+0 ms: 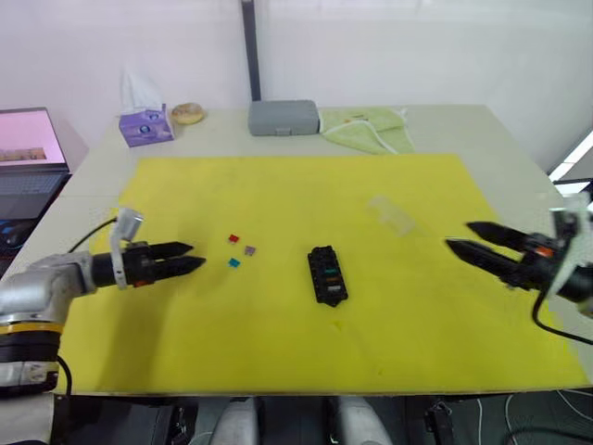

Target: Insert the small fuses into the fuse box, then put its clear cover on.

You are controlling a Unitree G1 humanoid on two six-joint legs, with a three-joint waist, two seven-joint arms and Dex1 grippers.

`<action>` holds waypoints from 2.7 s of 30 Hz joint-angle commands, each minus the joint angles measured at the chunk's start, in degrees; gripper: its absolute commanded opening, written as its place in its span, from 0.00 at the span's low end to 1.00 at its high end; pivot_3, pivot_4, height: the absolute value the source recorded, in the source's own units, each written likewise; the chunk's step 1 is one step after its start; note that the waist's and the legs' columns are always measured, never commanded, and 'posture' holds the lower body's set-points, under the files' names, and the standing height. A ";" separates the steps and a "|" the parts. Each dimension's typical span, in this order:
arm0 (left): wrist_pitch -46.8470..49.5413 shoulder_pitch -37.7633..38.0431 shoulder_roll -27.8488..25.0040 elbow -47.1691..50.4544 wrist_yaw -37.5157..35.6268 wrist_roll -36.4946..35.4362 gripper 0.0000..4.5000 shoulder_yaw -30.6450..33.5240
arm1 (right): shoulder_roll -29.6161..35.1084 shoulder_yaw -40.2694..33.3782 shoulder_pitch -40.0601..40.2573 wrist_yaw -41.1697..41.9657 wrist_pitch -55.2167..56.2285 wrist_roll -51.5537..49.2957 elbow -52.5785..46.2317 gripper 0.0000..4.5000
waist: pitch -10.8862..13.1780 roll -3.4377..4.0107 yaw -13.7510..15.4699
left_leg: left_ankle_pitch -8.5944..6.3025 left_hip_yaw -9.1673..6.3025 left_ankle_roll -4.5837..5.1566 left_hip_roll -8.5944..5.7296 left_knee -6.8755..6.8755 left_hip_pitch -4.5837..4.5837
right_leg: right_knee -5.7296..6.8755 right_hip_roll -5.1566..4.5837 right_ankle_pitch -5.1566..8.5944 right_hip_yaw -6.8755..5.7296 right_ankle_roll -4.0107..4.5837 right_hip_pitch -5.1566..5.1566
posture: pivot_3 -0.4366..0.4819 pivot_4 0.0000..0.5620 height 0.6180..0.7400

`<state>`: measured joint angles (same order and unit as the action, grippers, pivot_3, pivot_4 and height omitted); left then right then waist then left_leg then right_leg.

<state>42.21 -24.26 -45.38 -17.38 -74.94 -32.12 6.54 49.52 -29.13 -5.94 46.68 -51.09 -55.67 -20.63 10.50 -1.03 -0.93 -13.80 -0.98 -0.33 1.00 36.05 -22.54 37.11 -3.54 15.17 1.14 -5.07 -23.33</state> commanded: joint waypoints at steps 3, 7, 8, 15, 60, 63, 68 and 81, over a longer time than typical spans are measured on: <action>-1.67 -1.45 2.77 -0.48 -1.71 1.91 1.00 -4.86 | -3.67 8.04 -4.85 -6.68 -4.05 -9.26 -12.45 0.99 | 0.01 -0.03 0.24 | 0.00 -0.09 0.00 -0.01 0.05 -0.10 | -0.02 -0.02 0.00 -0.08 0.00 -0.02 | 0.48 0.27 1.00; -2.93 -1.72 4.41 -1.62 -2.54 3.35 1.00 -7.20 | -5.20 10.54 -6.36 -10.83 -4.41 -12.10 -14.88 0.99 | 0.00 -0.02 0.55 | 0.00 -0.11 0.00 -0.06 0.07 -0.15 | -0.06 -0.11 0.00 -0.09 -0.01 -0.01 | 0.48 0.27 1.00; -2.87 -1.96 4.82 -1.58 -2.66 3.35 1.00 -7.43 | -5.17 10.78 -6.17 -11.25 -4.32 -12.20 -14.94 0.99 | -0.01 -0.03 0.66 | 0.00 -0.12 0.00 -0.07 0.08 -0.17 | -0.08 -0.13 0.01 -0.11 0.00 -0.01 | 0.48 0.27 1.00; -2.05 -3.99 7.85 -1.21 -3.09 3.76 1.00 -9.30 | -4.78 12.74 -6.39 -13.44 -4.69 -13.51 -15.37 0.99 | -0.01 -0.02 1.34 | 0.00 -0.12 0.01 -0.09 0.10 -0.20 | -0.10 -0.14 0.01 -0.12 0.00 -0.01 | 0.48 0.27 1.00; 26.44 -10.29 26.08 11.11 21.93 -28.65 0.01 20.19 | -11.24 21.71 -21.59 -43.37 -4.56 -34.52 -6.77 1.00 | 0.00 -0.07 0.15 | -0.03 -0.58 0.06 0.06 0.22 -0.37 | 0.02 -0.08 0.01 -0.26 -0.04 -0.09 | 0.48 0.27 1.00; 25.88 -11.51 31.22 14.84 28.89 -34.26 0.01 21.96 | -17.38 23.76 -25.85 -50.21 -1.75 -35.58 -4.82 1.00 | 0.00 -0.07 0.18 | -0.02 -0.60 0.04 -0.05 0.26 -0.45 | 0.04 -0.06 0.00 -0.27 -0.05 -0.14 | 0.48 0.27 1.00; 22.42 -12.51 36.54 18.78 35.40 -39.00 0.00 20.57 | -25.26 24.66 -30.84 -57.33 2.25 -36.36 -2.59 0.82 | -0.01 -0.06 0.21 | 0.01 -0.58 0.01 -0.08 0.36 -0.69 | 0.12 -0.07 -0.01 -0.27 -0.06 -0.37 | 0.48 0.27 1.00; 18.64 -11.88 35.35 19.75 38.31 -42.68 0.00 16.64 | -28.56 25.69 -32.61 -59.35 3.46 -36.72 -2.55 0.37 | -0.01 -0.05 0.11 | 0.00 -0.46 0.02 -0.11 0.46 -0.81 | 0.14 0.00 -0.01 -0.34 -0.05 -0.43 | 0.48 0.27 1.00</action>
<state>61.83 -35.86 -9.70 0.62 -36.62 -73.18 23.59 21.35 -3.29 -37.20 -12.65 -48.44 -91.38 -22.22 10.49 -1.09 -0.82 -13.79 -1.44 -0.31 0.90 36.50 -23.35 37.25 -3.53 15.16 0.80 -5.12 -23.76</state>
